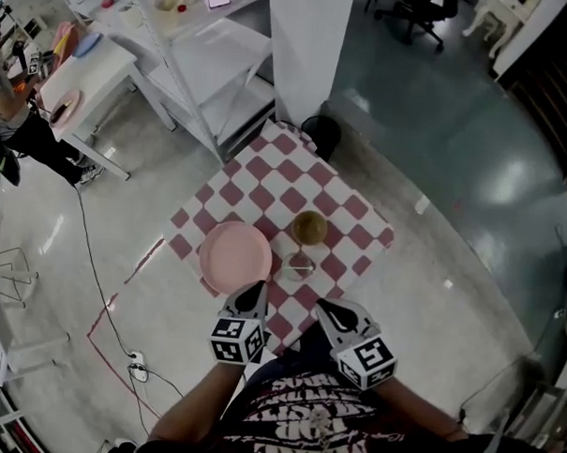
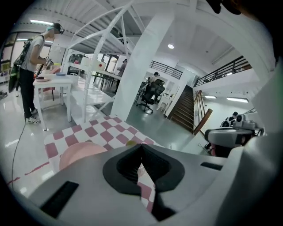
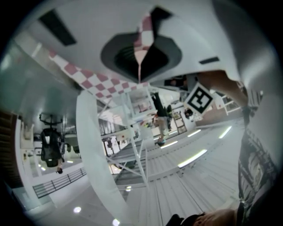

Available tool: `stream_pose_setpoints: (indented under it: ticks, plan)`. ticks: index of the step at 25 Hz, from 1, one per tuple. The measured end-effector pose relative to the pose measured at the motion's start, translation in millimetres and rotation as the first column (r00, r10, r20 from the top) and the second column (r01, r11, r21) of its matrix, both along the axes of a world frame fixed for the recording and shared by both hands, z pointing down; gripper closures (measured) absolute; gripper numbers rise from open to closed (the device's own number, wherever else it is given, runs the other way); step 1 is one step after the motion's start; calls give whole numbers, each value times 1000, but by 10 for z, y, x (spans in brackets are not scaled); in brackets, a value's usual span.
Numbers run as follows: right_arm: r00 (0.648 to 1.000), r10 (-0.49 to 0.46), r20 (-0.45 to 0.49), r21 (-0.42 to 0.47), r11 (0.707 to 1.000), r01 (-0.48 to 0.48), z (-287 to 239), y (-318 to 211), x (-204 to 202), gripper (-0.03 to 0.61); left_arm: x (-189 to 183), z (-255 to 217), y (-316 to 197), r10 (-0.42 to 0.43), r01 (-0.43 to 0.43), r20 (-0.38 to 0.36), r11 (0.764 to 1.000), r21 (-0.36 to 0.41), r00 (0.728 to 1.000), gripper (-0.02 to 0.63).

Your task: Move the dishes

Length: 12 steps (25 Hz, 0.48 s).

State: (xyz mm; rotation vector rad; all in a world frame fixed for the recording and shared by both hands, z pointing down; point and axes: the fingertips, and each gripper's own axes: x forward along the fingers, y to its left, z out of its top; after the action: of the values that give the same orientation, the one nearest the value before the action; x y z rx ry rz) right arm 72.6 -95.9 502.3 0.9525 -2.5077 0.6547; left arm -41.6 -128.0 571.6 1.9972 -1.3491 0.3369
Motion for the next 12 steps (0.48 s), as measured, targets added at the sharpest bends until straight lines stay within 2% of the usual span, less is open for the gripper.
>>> stream_pose_setpoints:
  ticks: [6, 9, 12]
  plan:
    - [1000, 9, 10, -46, 999, -8, 168, -331, 151, 543, 191, 529, -645, 63, -58, 38, 993, -104, 997, 582]
    - [1000, 12, 20, -70, 997, -11, 241, -472, 229, 543, 302, 890, -926, 96, -86, 45, 980, -180, 994, 547]
    - [999, 31, 24, -102, 994, -28, 318, -584, 358, 543, 371, 1262, -1162, 109, -90, 59, 963, -254, 992, 541]
